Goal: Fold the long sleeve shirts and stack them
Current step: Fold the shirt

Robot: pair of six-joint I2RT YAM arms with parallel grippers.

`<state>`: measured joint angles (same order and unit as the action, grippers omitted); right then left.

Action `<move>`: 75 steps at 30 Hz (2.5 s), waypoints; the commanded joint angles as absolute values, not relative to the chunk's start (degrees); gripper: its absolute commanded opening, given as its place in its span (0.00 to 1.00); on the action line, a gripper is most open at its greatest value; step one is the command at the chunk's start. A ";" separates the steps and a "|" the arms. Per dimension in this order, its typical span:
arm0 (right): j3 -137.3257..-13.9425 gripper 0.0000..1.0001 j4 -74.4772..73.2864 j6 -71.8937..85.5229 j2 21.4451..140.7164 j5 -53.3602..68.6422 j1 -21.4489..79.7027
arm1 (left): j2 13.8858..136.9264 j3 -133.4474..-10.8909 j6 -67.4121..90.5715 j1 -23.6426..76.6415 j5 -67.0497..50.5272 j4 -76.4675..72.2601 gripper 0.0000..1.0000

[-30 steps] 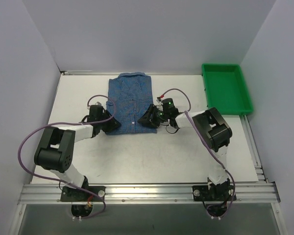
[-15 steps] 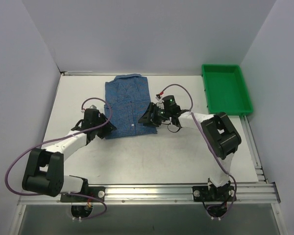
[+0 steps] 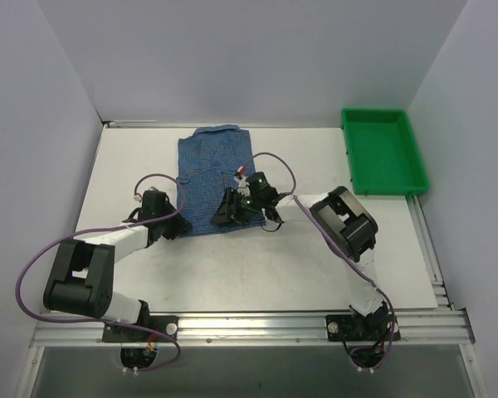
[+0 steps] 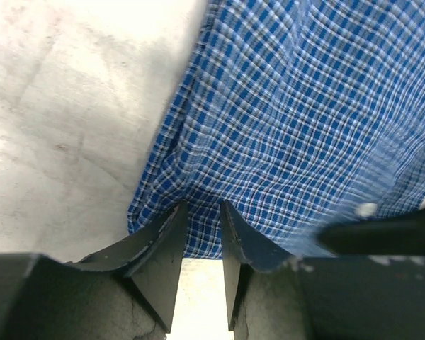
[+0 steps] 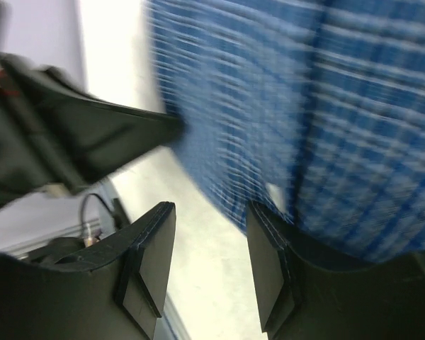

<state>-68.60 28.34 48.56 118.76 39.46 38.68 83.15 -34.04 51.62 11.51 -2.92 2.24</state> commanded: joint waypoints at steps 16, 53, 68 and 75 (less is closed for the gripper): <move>-61.35 0.46 11.78 32.61 102.23 38.07 29.27 | 74.79 -43.41 42.99 14.49 -2.29 14.68 0.61; -47.44 0.33 -5.72 28.91 82.26 28.92 28.74 | 48.51 -27.93 51.33 26.63 -7.23 24.96 0.57; -73.12 0.43 19.41 41.48 113.10 32.34 29.36 | 81.64 -37.71 48.95 5.81 -13.18 -4.12 0.42; -76.38 0.43 19.52 41.22 122.97 32.87 27.16 | 86.05 -34.19 53.71 2.72 -18.45 -10.11 0.46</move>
<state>-74.81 19.90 42.02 122.80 33.82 28.12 87.15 -34.72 51.99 3.73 -14.13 -4.73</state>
